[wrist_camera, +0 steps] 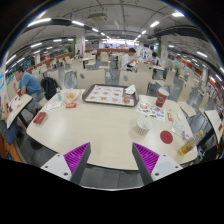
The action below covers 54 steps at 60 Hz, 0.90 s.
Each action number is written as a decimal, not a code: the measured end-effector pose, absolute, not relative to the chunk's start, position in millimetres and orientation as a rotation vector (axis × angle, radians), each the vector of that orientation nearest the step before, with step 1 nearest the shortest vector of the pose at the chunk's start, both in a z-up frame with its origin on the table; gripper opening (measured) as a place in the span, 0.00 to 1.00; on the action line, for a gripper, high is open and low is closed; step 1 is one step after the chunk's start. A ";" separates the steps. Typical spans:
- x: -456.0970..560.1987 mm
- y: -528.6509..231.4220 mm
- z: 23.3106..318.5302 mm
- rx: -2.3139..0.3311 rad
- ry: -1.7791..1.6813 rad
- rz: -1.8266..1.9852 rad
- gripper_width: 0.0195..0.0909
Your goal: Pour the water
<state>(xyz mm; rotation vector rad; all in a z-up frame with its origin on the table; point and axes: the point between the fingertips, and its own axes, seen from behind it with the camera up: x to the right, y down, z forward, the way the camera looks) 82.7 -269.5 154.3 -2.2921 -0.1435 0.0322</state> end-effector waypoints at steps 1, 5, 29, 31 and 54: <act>90.5 -269.9 153.2 -2.291 -0.139 0.031 0.92; 132.0 -271.2 144.5 -2.291 -0.122 0.028 0.92; 348.5 -295.2 67.3 -2.248 0.043 -0.045 0.92; 364.4 -293.8 62.8 -2.236 0.056 -0.052 0.92; 472.0 -207.5 47.6 -2.065 0.157 -0.081 0.88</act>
